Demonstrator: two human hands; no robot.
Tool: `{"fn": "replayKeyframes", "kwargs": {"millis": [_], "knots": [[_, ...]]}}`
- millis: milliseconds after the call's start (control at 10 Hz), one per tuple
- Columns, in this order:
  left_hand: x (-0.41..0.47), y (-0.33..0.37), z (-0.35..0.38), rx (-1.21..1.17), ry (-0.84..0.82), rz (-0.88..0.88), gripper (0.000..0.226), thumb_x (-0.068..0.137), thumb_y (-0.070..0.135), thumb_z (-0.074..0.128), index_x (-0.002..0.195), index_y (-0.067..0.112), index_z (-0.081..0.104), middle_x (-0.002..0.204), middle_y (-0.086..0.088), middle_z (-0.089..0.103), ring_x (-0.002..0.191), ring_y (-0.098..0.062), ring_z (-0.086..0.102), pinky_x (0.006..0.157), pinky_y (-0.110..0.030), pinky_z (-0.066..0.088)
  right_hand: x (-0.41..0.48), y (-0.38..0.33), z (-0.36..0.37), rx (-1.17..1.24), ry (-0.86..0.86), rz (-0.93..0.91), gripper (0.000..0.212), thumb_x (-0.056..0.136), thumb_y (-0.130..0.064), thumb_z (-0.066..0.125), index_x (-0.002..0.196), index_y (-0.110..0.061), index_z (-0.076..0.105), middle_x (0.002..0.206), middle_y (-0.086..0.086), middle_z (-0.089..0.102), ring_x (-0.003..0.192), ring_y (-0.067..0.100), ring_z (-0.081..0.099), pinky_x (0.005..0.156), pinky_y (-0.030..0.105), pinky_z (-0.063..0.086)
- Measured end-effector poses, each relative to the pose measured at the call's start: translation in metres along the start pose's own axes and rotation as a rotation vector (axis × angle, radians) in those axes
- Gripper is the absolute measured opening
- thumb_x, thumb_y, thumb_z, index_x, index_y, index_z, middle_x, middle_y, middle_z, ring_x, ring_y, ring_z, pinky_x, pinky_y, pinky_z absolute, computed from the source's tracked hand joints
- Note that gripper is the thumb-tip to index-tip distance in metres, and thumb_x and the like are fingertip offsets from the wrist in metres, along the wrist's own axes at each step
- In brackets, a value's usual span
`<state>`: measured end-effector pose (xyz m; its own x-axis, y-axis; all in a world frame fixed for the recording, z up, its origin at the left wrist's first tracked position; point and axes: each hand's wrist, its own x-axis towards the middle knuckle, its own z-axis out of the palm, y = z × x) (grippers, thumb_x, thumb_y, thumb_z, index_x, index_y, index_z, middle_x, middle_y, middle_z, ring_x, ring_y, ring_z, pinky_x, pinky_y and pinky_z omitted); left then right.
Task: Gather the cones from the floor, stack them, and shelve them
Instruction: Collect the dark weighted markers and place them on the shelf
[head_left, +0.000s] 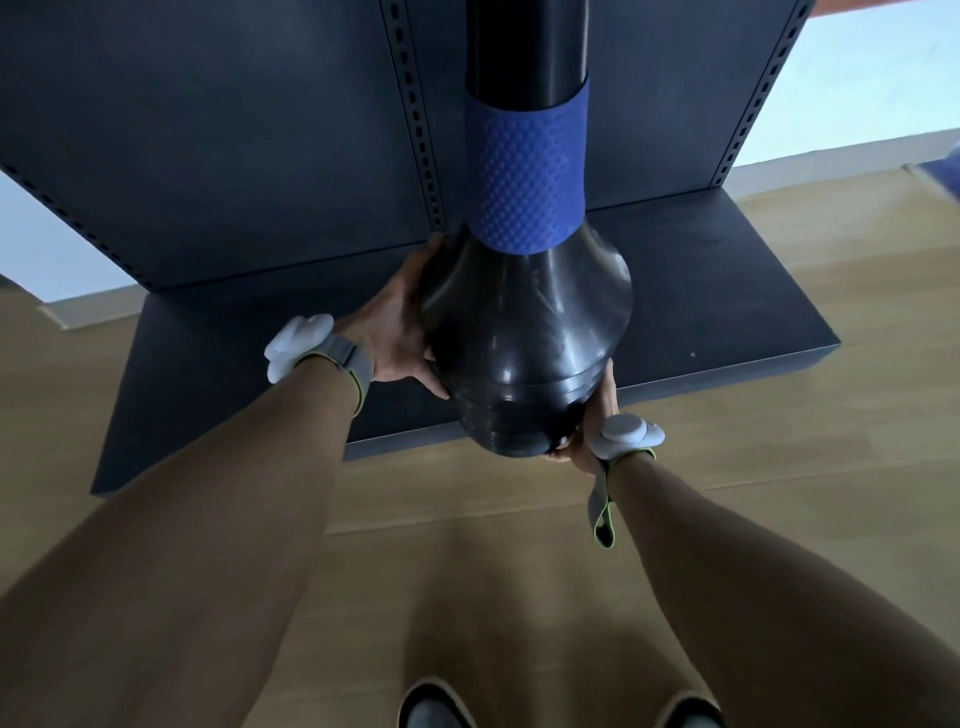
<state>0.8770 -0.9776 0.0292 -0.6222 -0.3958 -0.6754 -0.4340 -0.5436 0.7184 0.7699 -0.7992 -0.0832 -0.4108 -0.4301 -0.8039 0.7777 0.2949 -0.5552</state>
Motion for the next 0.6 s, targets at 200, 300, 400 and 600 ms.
{"fn": "replayKeyframes", "kwargs": {"millis": [200, 300, 400, 600], "knots": [[-0.130, 0.049, 0.034, -0.034, 0.031, -0.003, 0.029, 0.093, 0.058, 0.042, 0.093, 0.038, 0.062, 0.128, 0.000, 0.057, 0.130, -0.041, 0.040, 0.096, -0.081, 0.018, -0.147, -0.035, 0.020, 0.041, -0.053, 0.021, 0.073, 0.073, -0.087, 0.032, 0.113, -0.033, 0.062, 0.120, -0.003, 0.065, 0.099, 0.021, 0.060, 0.077, 0.034, 0.050], [-0.176, 0.066, 0.039, -0.062, -0.054, -0.020, 0.058, 0.078, 0.080, 0.040, 0.098, 0.034, 0.070, 0.136, -0.002, 0.055, 0.132, -0.039, 0.041, 0.097, -0.081, 0.015, -0.197, -0.049, 0.022, 0.038, -0.067, 0.001, 0.076, 0.065, -0.092, 0.037, 0.112, -0.037, 0.063, 0.122, -0.007, 0.064, 0.106, 0.021, 0.060, 0.092, 0.041, 0.050], [-0.226, 0.073, 0.044, -0.042, -0.079, -0.032, 0.076, 0.071, 0.087, 0.037, 0.115, 0.032, 0.067, 0.134, -0.006, 0.058, 0.132, -0.040, 0.043, 0.097, -0.080, 0.016, -0.251, -0.059, 0.017, 0.009, -0.032, -0.006, 0.076, 0.065, -0.091, 0.039, 0.111, -0.037, 0.064, 0.121, -0.005, 0.065, 0.111, 0.025, 0.060, 0.099, 0.050, 0.046], [-0.346, 0.102, 0.061, -0.073, -0.079, -0.004, 0.078, 0.071, 0.088, 0.032, 0.117, 0.034, 0.065, 0.129, -0.004, 0.062, 0.130, -0.039, 0.045, 0.098, -0.079, 0.017, -0.362, -0.080, 0.024, -0.035, -0.141, 0.046, 0.082, 0.072, -0.090, 0.032, 0.123, -0.032, 0.059, 0.123, -0.002, 0.063, 0.106, 0.025, 0.059, 0.092, 0.046, 0.049]]}}
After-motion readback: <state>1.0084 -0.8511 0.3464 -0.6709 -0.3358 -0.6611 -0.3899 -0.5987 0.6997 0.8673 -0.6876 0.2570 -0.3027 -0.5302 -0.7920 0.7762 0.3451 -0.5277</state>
